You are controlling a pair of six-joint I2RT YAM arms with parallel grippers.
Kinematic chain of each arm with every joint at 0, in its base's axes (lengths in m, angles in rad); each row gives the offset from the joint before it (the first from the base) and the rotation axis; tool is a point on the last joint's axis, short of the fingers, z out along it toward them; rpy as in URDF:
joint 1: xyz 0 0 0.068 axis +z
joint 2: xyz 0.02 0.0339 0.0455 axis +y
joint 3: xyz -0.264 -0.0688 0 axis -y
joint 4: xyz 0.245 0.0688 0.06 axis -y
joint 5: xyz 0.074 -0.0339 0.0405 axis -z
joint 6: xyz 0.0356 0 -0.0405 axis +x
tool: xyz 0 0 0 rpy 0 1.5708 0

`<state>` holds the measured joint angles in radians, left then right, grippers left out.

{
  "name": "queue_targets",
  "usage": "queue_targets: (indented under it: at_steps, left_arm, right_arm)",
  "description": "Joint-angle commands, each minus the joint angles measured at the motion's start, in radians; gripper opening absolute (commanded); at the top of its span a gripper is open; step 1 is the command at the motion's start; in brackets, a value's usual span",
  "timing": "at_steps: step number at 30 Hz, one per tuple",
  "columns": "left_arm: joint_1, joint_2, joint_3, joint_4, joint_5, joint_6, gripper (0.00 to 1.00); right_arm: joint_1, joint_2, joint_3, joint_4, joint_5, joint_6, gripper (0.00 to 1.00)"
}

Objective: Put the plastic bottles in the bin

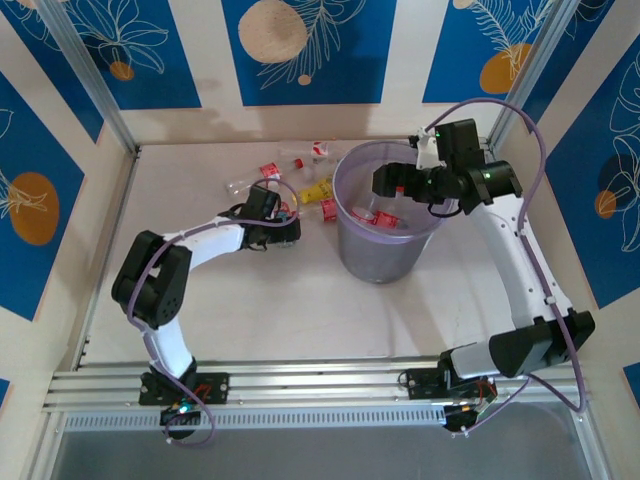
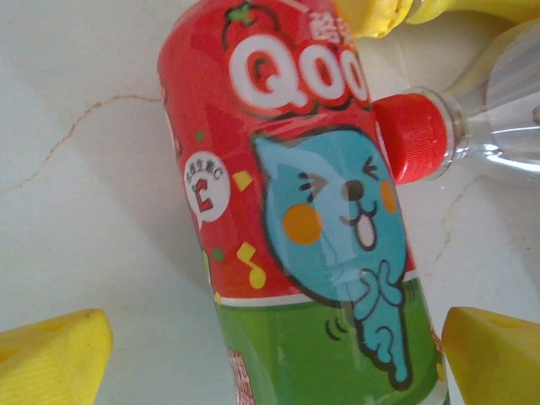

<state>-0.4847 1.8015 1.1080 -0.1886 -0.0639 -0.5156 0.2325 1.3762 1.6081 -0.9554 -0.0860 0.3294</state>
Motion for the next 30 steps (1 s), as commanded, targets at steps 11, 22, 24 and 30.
queue_targets:
  at_steps: [11, 22, 24, 30]
  left_arm:
    - [0.0, 0.051, -0.003, -0.012, 0.006, -0.007, 0.8]
    - [0.0, 0.03, -0.038, 0.011, -0.004, -0.011, 0.57]
    - [0.0, 0.015, -0.046, 0.013, -0.007, -0.012, 0.53]
    - [0.0, -0.043, -0.06, 0.0, -0.02, 0.003, 0.51]
  right_arm:
    - [-0.019, -0.095, -0.073, 0.104, -0.15, 0.063, 0.95]
    - [-0.023, -0.118, -0.094, 0.125, -0.182, 0.081, 0.95]
    - [-0.024, -0.121, -0.094, 0.133, -0.194, 0.088, 0.95]
    - [-0.026, -0.12, -0.093, 0.142, -0.213, 0.084, 0.95]
